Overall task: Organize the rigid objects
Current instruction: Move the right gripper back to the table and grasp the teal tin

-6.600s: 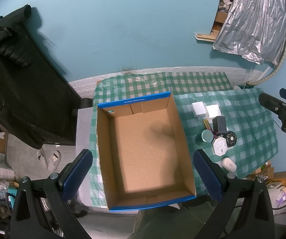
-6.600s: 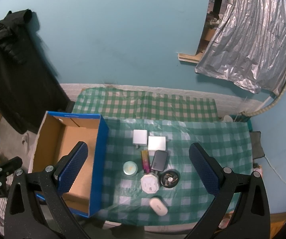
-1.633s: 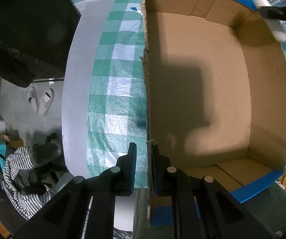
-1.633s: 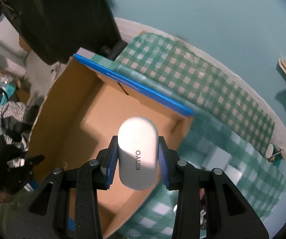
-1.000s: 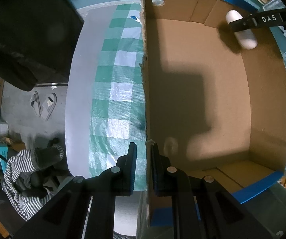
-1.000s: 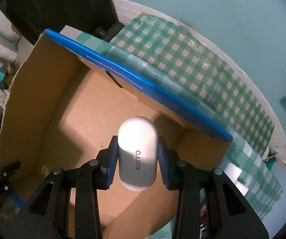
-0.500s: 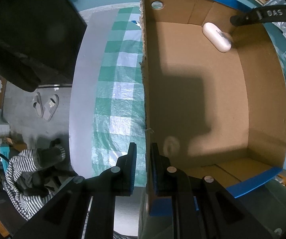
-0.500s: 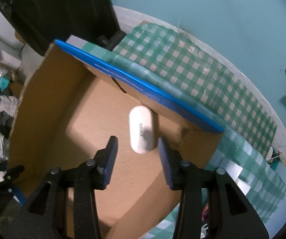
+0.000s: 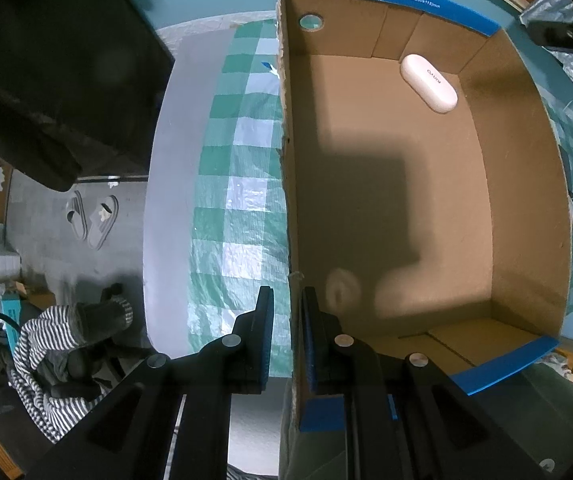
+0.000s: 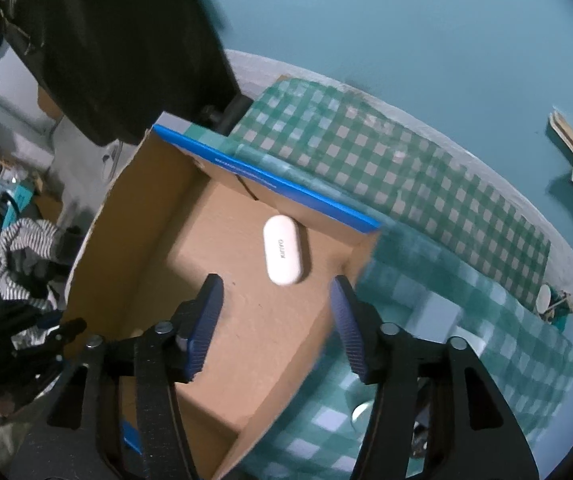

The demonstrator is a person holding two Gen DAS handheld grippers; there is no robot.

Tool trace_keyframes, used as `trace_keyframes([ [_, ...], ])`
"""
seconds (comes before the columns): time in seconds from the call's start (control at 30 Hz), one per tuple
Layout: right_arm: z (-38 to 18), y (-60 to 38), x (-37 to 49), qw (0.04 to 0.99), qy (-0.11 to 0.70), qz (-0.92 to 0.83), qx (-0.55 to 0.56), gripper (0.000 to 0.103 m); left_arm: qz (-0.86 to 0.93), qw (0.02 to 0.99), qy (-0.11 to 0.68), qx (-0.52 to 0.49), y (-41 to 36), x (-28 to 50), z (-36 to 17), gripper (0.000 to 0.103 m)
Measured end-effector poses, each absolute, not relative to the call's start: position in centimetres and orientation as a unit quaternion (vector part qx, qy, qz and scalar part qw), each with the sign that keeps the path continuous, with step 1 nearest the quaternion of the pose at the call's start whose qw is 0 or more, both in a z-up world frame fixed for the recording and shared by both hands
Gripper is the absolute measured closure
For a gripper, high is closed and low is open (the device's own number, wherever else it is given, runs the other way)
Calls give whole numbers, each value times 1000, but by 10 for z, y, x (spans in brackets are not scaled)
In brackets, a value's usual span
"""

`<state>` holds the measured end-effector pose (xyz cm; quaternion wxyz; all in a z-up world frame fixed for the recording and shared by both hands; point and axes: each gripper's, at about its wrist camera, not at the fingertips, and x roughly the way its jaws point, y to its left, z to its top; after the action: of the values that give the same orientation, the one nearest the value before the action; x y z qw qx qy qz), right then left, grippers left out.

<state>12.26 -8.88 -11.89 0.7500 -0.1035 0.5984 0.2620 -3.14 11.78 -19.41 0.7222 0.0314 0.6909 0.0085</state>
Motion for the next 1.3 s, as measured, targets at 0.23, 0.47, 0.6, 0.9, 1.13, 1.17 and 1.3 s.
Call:
trace_keyframes([
  [0.23,-108,-120,113,757,602,238,-90,45,10,722,691,31,118,-30,-193,89],
  [0.47,-111,-154,103,758,612,216,-66,45,11,721,692,26,120,-28,-192,89],
  [0.6,-119,-174,96,755,624,196,-51,45,12,719,694,23,120,-27,-192,89],
  [0.9,-152,-201,88,744,647,163,-45,45,16,717,697,22,120,-27,-193,89],
  [1.13,-196,-207,80,718,676,157,-53,45,18,717,697,19,120,-28,-193,89],
  [1.17,-200,-207,78,716,678,158,-53,45,19,717,697,18,121,-28,-192,89],
  [1.3,-213,-206,72,714,678,163,-57,45,19,717,697,17,122,-29,-193,89],
])
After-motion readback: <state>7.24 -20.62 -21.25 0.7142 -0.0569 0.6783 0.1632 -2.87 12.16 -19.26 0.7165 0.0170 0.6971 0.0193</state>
